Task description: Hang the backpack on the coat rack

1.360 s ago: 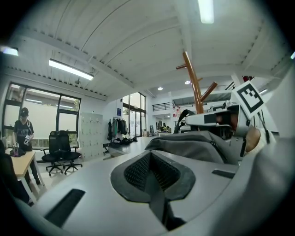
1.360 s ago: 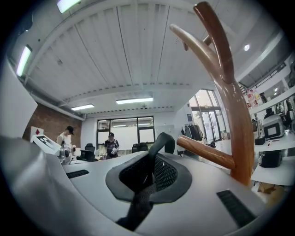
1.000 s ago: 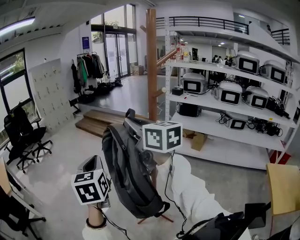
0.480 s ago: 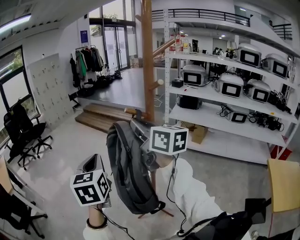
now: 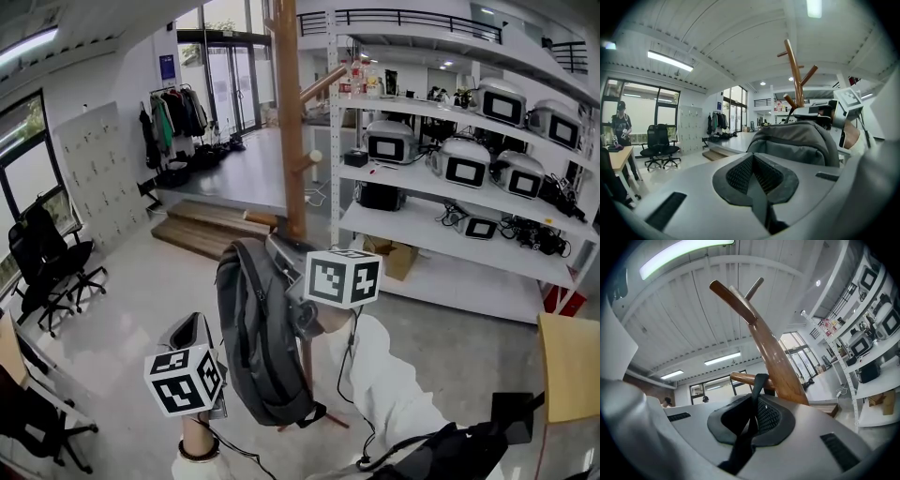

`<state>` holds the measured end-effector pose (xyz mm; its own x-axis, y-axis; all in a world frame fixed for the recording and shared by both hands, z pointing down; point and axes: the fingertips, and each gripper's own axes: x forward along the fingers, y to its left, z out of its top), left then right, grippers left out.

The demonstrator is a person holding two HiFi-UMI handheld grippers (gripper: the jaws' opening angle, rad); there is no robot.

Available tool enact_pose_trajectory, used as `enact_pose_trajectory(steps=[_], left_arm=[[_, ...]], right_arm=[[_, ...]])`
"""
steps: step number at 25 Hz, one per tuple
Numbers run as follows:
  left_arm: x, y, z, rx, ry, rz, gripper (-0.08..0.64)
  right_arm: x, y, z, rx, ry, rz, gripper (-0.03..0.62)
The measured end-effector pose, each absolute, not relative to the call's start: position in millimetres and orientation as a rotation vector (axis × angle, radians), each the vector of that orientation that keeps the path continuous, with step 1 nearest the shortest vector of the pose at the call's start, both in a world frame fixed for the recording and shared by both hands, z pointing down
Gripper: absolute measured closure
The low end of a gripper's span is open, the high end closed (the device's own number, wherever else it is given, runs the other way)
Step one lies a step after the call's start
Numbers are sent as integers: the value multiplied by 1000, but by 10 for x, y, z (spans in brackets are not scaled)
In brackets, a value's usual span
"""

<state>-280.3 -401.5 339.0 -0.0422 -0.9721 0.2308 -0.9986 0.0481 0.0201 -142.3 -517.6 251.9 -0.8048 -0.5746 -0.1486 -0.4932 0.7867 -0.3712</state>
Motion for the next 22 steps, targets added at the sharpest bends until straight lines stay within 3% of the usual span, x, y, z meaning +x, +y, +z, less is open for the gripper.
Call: enact_pose_trajectory(steps=[13, 22], left_arm=[[-2712, -3936, 3732, 2030, -2085, 194, 557], [-2652, -3786, 3846, 2067, -2081, 101, 557]], right_arm=[[-1411, -5070, 2620, -785, 2786, -295, 568], [-1194, -4877, 2738, -880, 2743, -233, 506]])
